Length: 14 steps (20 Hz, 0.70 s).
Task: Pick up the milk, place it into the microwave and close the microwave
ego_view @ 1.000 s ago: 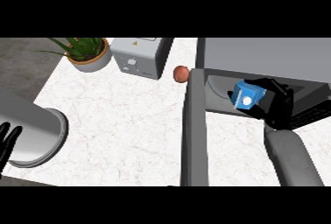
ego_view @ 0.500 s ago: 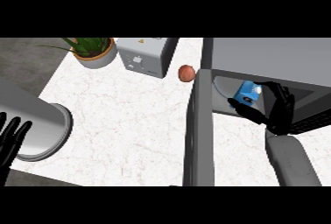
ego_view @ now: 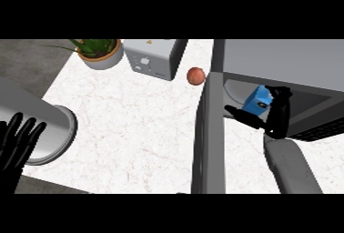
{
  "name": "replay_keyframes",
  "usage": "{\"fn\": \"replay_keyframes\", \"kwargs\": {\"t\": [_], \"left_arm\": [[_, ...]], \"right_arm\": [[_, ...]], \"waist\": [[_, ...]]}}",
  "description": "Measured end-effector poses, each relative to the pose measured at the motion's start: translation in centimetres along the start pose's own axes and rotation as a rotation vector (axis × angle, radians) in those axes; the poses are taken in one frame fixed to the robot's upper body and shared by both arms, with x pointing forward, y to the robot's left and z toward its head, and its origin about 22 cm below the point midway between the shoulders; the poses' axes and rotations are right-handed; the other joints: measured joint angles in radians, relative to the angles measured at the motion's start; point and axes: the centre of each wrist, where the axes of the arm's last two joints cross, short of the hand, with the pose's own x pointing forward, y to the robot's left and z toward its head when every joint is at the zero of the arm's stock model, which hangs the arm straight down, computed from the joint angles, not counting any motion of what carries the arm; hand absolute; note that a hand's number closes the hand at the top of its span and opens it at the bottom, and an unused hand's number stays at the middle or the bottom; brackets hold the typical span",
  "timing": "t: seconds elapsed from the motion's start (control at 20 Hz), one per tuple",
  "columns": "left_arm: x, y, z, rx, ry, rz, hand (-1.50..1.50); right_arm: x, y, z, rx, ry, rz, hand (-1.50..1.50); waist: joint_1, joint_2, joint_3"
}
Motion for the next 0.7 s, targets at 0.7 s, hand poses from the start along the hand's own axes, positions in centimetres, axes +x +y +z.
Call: {"fn": "replay_keyframes", "kwargs": {"t": [0.7], "left_arm": [[-0.5, -1.5, -1.1, -0.012, 0.012, 0.002, -1.50]], "right_arm": [[-0.1, 1.8, -0.6, 0.067, 0.015, 0.005, -1.50]], "waist": [[-0.036, -0.015, -0.003]]}}
